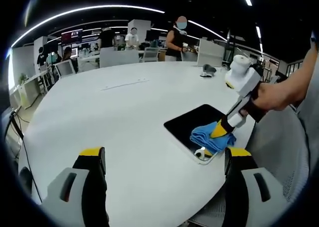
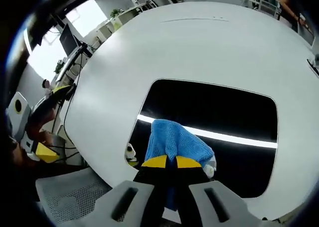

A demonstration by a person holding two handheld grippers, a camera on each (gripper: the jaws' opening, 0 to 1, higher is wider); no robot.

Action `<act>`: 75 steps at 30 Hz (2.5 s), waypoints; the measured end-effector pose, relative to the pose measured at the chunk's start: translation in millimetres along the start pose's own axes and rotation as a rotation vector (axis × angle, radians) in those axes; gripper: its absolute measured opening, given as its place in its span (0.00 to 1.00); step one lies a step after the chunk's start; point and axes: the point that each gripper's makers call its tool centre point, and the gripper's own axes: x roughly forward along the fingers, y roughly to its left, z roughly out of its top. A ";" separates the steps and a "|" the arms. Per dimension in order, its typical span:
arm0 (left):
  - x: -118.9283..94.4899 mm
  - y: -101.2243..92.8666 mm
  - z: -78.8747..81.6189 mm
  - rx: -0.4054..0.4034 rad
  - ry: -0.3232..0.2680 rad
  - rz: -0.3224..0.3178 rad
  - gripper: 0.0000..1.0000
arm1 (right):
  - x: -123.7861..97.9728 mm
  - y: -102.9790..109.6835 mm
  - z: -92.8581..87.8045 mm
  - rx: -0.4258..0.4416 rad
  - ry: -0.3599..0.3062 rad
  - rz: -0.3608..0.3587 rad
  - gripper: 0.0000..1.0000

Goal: Wipe the mirror surface with the cleaning cloth until all visible marks leave the cleaned area.

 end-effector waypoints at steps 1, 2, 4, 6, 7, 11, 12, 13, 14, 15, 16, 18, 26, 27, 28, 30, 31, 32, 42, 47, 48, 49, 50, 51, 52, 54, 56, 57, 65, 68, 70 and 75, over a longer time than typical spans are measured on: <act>-0.1 1.3 1.0 -0.003 -0.004 0.003 0.99 | 1.5 1.3 1.2 -0.005 0.002 0.001 0.00; -0.5 2.3 2.3 -0.007 -0.009 0.007 0.99 | 1.9 1.9 1.6 -0.006 0.002 0.002 0.00; -1.0 4.1 4.1 -0.009 -0.014 0.014 0.99 | 4.1 6.3 3.0 -0.013 0.004 0.012 0.00; -0.9 4.8 4.1 -0.010 -0.013 0.016 0.99 | 5.0 10.6 3.8 -0.017 0.006 0.017 0.00; -1.1 4.1 4.4 -0.005 -0.011 0.014 0.99 | 6.1 12.1 3.9 -0.022 0.007 0.021 0.00; -1.3 3.1 4.7 0.006 -0.003 0.005 0.99 | 6.8 15.0 5.0 -0.039 0.010 0.021 0.00; -1.6 3.5 5.3 0.014 -0.002 0.003 0.99 | 7.6 16.7 5.8 -0.042 0.013 0.026 0.00; -1.9 4.5 5.6 0.017 -0.001 0.004 0.99 | 8.5 17.5 6.6 -0.041 0.014 0.028 0.00; -2.1 6.6 6.1 0.017 0.001 0.008 0.99 | 9.6 19.1 7.8 -0.041 0.014 0.033 0.00; -2.3 8.2 6.7 0.015 0.000 0.010 0.99 | 10.3 19.3 8.2 -0.041 0.014 0.032 0.00; -2.8 9.4 7.6 0.012 -0.002 0.013 0.99 | 10.8 20.0 8.8 -0.040 0.012 0.034 0.00; -3.1 11.0 9.4 0.009 -0.007 0.021 0.99 | 11.4 22.1 9.1 -0.045 0.009 0.033 0.00; -2.3 8.2 8.3 0.001 -0.011 0.023 0.99 | 16.2 33.2 12.4 -0.073 0.013 0.042 0.00; -2.1 7.0 7.2 0.000 -0.009 0.021 0.99 | 17.5 34.7 12.8 -0.086 0.013 0.041 0.00; -2.0 5.9 6.2 0.001 -0.007 0.019 0.99 | 18.3 36.3 13.2 -0.094 0.013 0.044 0.00; -1.5 4.6 5.0 0.003 -0.003 0.016 0.99 | 18.8 38.6 13.7 -0.102 0.014 0.046 0.00; -1.3 4.4 4.8 0.002 -0.002 0.016 0.99 | 19.1 38.4 13.9 -0.105 0.015 0.045 0.00; -0.9 4.7 4.8 0.002 -0.001 0.016 0.99 | 19.1 37.5 14.0 -0.110 0.016 0.044 0.00; 3.3 6.2 7.5 -0.004 -0.006 0.022 0.99 | 16.8 36.0 14.2 -0.119 0.009 0.054 0.00; 3.3 7.4 2.3 -0.006 0.002 0.031 0.99 | 17.7 35.6 16.5 -0.120 0.010 0.057 0.00; 3.5 7.4 1.9 -0.006 0.003 0.031 0.99 | 18.1 34.9 17.2 -0.121 0.011 0.057 0.00; 3.8 7.5 1.4 -0.005 0.006 0.032 0.99 | 18.2 33.9 18.5 -0.119 0.011 0.057 0.00; 4.1 7.7 1.2 -0.006 0.007 0.032 0.99 | 18.5 33.3 19.5 -0.120 0.010 0.057 0.00; 4.4 7.6 1.3 -0.009 0.006 0.032 0.99 | 19.2 32.7 20.9 -0.123 0.010 0.056 0.00; 4.8 7.3 2.2 -0.010 0.005 0.031 0.99 | 19.9 32.0 23.1 -0.128 0.010 0.056 0.00; 5.6 7.2 3.1 -0.008 0.005 0.029 0.99 | 20.6 30.1 27.4 -0.127 0.005 0.052 0.00; 6.2 7.2 2.9 -0.009 0.007 0.029 0.99 | 22.5 28.9 30.9 -0.125 0.004 0.053 0.00; 6.5 7.4 2.5 -0.010 0.007 0.029 0.99 | 22.5 28.9 32.2 -0.129 0.003 0.052 0.00; 9.0 7.6 -2.2 -0.024 0.016 0.026 0.99 | 27.4 27.4 44.0 -0.211 0.001 0.036 0.00; 9.5 8.9 -2.0 -0.025 0.017 0.026 0.99 | 28.4 25.3 49.5 -0.218 0.004 0.030 0.00; 9.5 11.2 -1.6 -0.031 0.014 0.030 0.99 | 29.7 24.2 52.4 -0.235 0.006 0.024 0.00; 9.8 11.6 -1.4 -0.032 0.016 0.029 0.99 | 33.6 19.9 62.7 -0.219 -0.002 0.021 0.00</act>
